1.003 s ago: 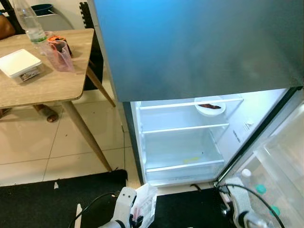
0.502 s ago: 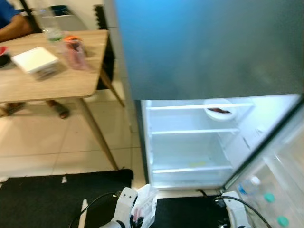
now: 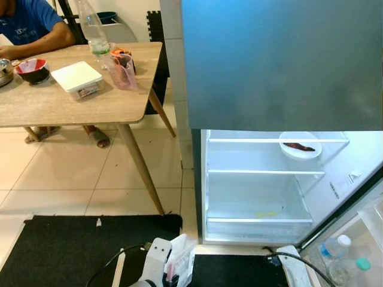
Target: Restocking fridge
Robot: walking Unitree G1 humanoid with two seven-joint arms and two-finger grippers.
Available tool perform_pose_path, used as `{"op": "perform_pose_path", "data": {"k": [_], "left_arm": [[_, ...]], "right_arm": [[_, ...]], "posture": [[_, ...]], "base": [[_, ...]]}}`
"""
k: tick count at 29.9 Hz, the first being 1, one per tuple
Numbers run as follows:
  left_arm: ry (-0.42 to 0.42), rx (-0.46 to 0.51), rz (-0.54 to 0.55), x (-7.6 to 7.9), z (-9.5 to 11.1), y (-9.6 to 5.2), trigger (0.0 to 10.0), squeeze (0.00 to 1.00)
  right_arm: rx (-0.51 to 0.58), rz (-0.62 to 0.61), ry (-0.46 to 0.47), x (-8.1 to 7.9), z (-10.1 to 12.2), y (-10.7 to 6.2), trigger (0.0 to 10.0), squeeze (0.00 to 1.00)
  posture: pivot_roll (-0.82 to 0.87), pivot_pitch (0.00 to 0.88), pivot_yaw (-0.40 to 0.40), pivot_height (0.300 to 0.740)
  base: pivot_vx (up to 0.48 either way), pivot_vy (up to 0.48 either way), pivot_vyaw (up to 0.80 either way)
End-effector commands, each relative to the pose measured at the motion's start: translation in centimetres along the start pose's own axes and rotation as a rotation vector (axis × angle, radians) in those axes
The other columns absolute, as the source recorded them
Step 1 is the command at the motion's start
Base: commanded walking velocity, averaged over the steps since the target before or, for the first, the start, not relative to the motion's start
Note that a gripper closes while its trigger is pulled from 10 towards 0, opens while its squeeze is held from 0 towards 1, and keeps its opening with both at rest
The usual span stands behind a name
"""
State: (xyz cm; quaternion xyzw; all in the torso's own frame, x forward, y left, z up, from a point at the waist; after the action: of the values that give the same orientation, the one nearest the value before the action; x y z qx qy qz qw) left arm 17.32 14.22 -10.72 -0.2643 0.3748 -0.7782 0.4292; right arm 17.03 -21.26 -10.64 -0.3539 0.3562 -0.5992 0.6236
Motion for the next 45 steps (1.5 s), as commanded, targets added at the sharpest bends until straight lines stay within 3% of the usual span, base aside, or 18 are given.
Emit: {"op": "perform_pose_path", "data": {"k": [1,16,30,45], "left_arm": [[0.011,-0.076,-0.004,-0.3,-2.0,-0.6,10.0,0.0],[0.029,-0.075,-0.008,-0.4,-1.8,-0.6,10.0,0.0],[0.027,-0.08,0.004,-0.4,-2.1,-0.6,10.0,0.0],[0.041,-0.09,-0.02,-0.1,-2.3,-0.6,10.0,0.0]], "right_arm": [[-0.026,-0.017,0.012,0.3,-0.8,-0.1,10.0,0.0],[-0.065,-0.053,-0.006,0.8,-2.4,-0.5,10.0,0.0],[-0.067,-0.05,-0.025,0.8,-2.4,-0.5,10.0,0.0],[-0.08,-0.054,-0.034,1.2,-2.9,-0.6,10.0,0.0]], "posture": [[-0.08,0.044,0.017,0.74],[-0.08,0.04,0.017,0.74],[-0.08,0.04,0.015,0.74],[-0.09,0.042,0.013,0.74]], "base": [[0.0,0.0,0.0],[0.232,0.0,0.0],[0.178,0.0,0.0],[0.0,-0.445,0.0]]}}
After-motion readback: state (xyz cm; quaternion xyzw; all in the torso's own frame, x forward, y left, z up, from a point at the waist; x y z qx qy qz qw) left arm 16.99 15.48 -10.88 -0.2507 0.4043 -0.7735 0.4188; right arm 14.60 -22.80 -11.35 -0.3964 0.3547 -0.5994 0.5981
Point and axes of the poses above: a point about 5 cm out from each wrist's last joint towards the gripper, its own y axis pointing out of the wrist towards the gripper, its own z axis along the axis of the wrist's last joint, x = y × z, the point moved 2 cm from there along y, pointing out of the wrist towards the gripper, and after that the axes turned 12 degrees about y, right-handed, at the moved point
